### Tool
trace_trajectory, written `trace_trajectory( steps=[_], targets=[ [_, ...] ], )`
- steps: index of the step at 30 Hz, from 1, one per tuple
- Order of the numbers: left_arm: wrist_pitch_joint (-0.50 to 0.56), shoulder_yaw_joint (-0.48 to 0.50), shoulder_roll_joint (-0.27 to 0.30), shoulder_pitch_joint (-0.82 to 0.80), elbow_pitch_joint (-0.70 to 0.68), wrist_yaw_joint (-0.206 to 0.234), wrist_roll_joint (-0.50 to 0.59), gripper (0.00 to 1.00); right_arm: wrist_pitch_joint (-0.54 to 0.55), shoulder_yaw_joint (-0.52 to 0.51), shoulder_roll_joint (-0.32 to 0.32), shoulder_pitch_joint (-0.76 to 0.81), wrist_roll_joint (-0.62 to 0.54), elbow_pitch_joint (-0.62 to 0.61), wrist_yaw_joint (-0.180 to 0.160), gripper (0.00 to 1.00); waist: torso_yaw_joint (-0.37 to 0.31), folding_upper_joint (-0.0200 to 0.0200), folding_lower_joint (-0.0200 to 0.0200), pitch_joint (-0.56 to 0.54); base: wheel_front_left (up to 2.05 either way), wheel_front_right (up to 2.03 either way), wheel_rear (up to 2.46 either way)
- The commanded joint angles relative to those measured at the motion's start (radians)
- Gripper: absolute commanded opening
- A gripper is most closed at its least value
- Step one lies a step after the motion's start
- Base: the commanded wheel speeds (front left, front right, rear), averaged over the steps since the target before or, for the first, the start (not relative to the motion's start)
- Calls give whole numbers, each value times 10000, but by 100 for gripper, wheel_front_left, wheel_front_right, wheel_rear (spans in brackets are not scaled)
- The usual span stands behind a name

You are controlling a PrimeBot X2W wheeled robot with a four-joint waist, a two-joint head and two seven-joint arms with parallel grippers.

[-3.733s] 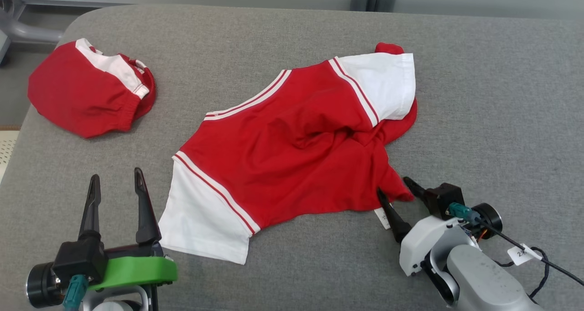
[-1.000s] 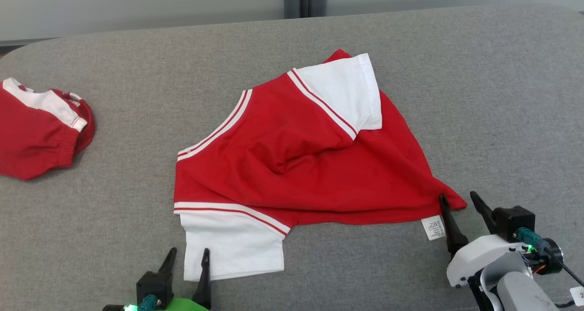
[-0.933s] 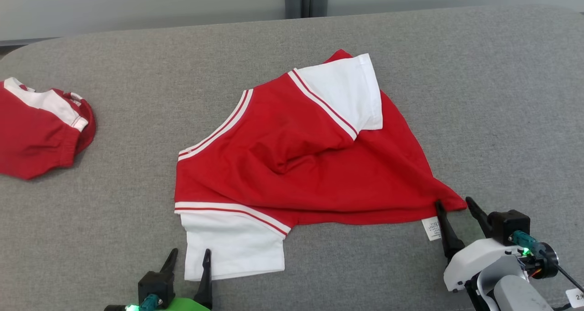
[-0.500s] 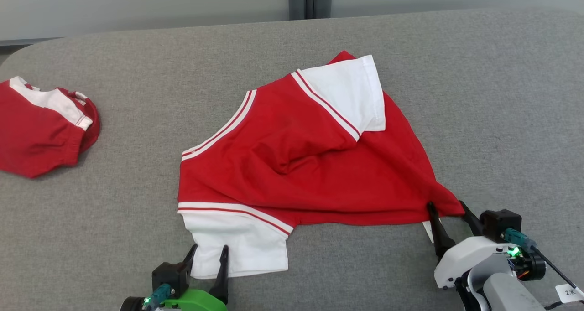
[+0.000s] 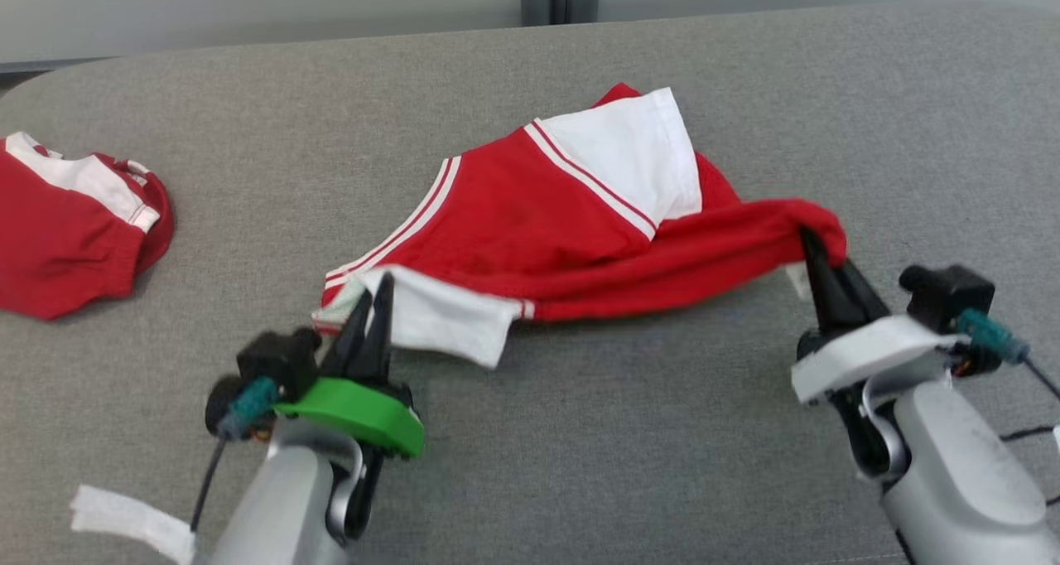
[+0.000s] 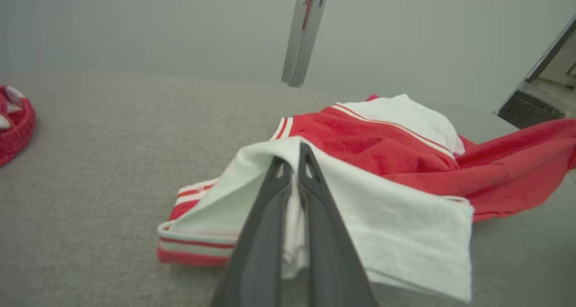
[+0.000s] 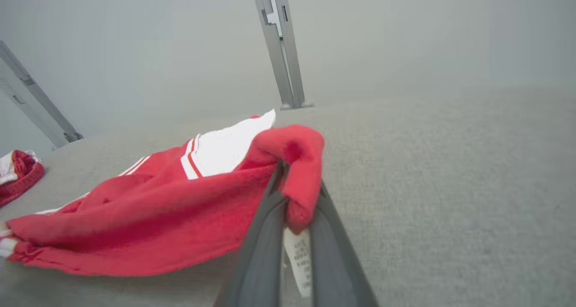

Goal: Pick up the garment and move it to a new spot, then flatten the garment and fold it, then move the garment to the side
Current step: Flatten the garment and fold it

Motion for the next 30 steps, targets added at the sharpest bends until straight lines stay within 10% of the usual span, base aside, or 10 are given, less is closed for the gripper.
trace_trajectory(
  steps=[1, 10, 19, 30],
  targets=[
    [0, 107, 187, -713, -212, -75, 103, 0, -5, -10, -203, -617, 110, -241, -7, 0, -1, 0, 0, 222, 0, 0, 0],
    [1107, 726, 866, -6956, 822, -169, -421, 0, 156, 633, -870, -6256, 1525, 1454, -7, 0, -371, 0, 0, 1868, 0, 0, 0],
    [984, 1309, 354, -13333, 3362, 273, -880, 0, 568, 924, -1204, -12002, 2603, 3936, -8, 0, -657, 0, 0, 3173, 0, 0, 0],
    [58, 257, 21, -13597, 4665, -157, -1017, 0, 67, 2883, -1469, -11808, 3488, 4103, -8, 0, -523, 0, 0, 3547, 0, 0, 0]
  ],
)
